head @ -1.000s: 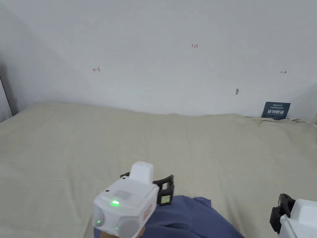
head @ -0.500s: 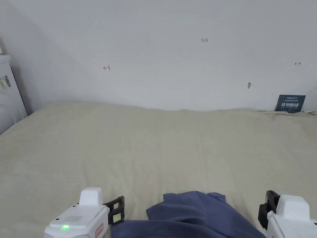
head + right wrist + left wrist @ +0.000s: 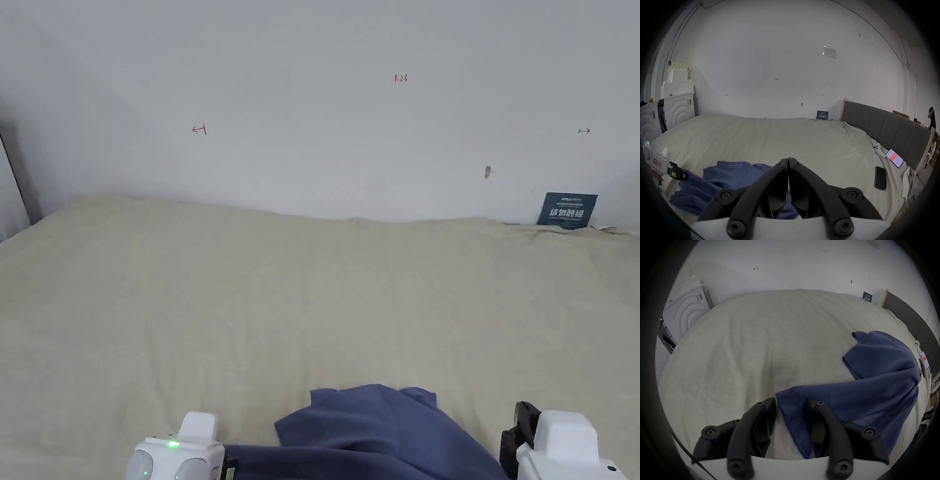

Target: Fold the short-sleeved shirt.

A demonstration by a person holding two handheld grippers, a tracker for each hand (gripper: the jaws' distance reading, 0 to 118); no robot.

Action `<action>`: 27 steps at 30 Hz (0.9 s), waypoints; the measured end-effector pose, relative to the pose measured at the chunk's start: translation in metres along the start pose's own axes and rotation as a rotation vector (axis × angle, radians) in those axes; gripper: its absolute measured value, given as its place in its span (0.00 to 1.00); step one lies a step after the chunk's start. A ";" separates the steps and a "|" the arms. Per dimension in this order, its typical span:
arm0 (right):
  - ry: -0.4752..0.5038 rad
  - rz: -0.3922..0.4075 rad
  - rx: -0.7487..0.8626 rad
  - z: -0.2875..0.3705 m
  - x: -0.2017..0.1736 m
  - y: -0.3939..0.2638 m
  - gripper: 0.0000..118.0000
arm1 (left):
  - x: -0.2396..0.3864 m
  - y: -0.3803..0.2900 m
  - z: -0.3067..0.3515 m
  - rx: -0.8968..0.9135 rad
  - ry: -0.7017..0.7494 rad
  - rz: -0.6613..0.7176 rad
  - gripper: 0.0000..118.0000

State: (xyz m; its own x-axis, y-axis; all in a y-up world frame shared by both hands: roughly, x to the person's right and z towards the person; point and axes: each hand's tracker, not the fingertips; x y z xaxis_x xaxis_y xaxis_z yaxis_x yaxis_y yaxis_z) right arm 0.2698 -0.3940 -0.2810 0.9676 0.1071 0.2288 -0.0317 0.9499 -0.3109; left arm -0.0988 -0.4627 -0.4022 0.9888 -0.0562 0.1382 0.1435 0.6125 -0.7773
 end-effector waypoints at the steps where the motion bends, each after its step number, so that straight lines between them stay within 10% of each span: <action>1: 0.000 0.001 -0.001 0.001 0.000 -0.001 0.00 | 0.002 0.000 0.005 -0.003 -0.001 -0.011 0.15; 6: 0.001 0.002 -0.010 0.001 -0.001 -0.004 0.00 | 0.017 -0.004 -0.007 -0.008 -0.008 -0.058 0.00; 27: -0.006 0.008 -0.011 0.001 0.006 -0.005 0.00 | -0.043 -0.004 0.041 0.354 -0.226 0.085 0.00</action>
State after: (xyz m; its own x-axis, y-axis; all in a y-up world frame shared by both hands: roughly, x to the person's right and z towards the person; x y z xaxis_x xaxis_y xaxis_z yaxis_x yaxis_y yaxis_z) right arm 0.2756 -0.3982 -0.2774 0.9657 0.1165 0.2321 -0.0366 0.9459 -0.3225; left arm -0.1434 -0.4304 -0.3801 0.9569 0.1566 0.2444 -0.0002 0.8424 -0.5389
